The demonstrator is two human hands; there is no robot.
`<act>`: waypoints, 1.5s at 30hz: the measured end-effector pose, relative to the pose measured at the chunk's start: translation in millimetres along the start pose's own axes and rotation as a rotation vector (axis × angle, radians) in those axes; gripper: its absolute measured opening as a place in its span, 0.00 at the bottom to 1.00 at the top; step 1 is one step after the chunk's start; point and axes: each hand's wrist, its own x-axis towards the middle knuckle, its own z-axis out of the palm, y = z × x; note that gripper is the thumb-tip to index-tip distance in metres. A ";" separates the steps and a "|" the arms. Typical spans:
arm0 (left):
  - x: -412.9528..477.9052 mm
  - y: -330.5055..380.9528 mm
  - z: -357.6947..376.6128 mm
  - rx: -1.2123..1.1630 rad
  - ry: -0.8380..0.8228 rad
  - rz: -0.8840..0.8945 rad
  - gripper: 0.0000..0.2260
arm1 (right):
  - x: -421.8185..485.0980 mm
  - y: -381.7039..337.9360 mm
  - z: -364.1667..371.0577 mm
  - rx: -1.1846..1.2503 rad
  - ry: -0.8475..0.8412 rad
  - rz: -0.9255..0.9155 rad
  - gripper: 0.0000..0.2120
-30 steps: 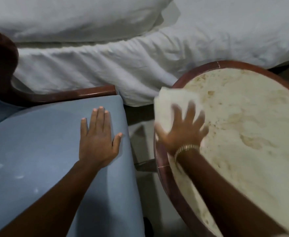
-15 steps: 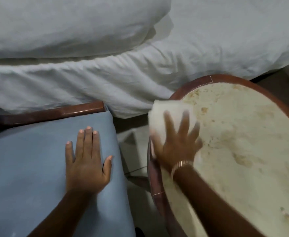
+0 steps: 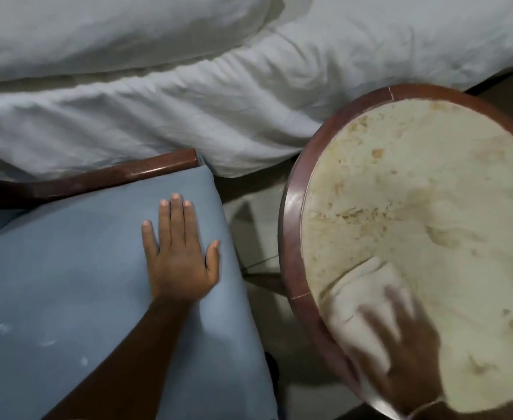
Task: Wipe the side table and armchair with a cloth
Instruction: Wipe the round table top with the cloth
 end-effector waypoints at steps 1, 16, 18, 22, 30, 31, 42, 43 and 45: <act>0.8 0.6 -0.5 0.011 -0.002 0.006 0.37 | 13.4 26.4 -7.1 0.033 0.003 0.166 0.33; 30.0 215.4 -56.9 -0.252 -0.184 0.065 0.33 | -11.6 162.0 -31.0 0.091 -0.115 0.115 0.29; 35.9 262.9 -46.9 -0.235 -0.162 0.039 0.35 | 35.2 231.6 -39.1 0.102 -0.084 0.300 0.34; 57.6 307.0 -29.8 -0.144 -0.148 0.026 0.35 | 194.7 271.9 -41.5 0.024 0.103 0.273 0.31; 63.9 314.3 -37.3 -0.120 -0.238 0.003 0.37 | 65.6 285.5 -31.8 -0.009 -0.063 0.029 0.33; 64.9 315.4 -37.3 -0.125 -0.238 0.007 0.37 | 72.3 303.8 -37.8 -0.003 -0.109 0.082 0.33; 52.2 305.7 -42.5 -0.161 -0.143 -0.092 0.33 | 218.7 171.6 -26.1 0.031 0.074 -0.170 0.30; 46.7 299.8 -40.7 -0.163 -0.134 -0.093 0.33 | 181.5 190.2 -21.6 0.042 0.067 -0.167 0.30; 41.7 290.7 -37.6 -0.157 -0.123 -0.082 0.34 | 120.3 241.1 -25.4 0.044 0.051 -0.077 0.30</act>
